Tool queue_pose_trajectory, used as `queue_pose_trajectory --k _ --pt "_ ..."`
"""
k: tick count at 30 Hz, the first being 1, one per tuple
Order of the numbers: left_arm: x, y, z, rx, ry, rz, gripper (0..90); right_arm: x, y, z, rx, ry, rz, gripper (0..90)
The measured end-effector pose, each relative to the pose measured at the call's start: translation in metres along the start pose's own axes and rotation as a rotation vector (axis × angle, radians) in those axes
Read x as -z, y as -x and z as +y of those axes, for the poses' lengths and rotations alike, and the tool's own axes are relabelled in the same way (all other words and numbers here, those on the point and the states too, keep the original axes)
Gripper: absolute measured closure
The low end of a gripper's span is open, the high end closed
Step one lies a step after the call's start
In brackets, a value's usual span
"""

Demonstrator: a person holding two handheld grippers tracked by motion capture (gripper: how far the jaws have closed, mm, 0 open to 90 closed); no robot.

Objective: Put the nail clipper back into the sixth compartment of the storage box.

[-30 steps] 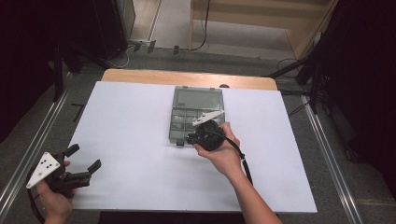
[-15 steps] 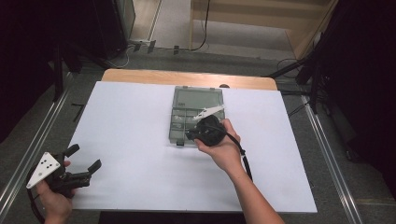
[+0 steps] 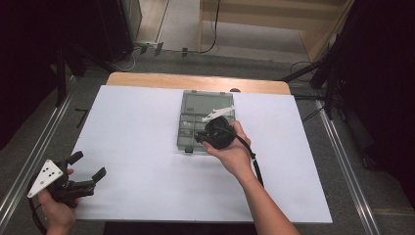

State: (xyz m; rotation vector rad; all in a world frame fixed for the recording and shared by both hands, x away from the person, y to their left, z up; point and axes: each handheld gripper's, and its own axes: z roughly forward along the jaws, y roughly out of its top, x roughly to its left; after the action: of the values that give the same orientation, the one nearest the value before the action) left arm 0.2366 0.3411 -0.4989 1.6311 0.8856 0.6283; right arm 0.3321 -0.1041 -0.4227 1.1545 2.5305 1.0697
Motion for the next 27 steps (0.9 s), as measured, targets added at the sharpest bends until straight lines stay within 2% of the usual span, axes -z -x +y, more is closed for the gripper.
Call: queue_pose_trajectory --k 15,27 --pt "0.0 0.0 0.0 -0.002 0.0 -0.002 0.0 -0.009 0.005 0.01 -0.015 -0.001 -0.022 81.4" --pt "0.0 0.0 0.0 0.002 0.002 -0.003 0.0 -0.024 0.012 0.012 -0.033 -0.004 -0.04 81.3"
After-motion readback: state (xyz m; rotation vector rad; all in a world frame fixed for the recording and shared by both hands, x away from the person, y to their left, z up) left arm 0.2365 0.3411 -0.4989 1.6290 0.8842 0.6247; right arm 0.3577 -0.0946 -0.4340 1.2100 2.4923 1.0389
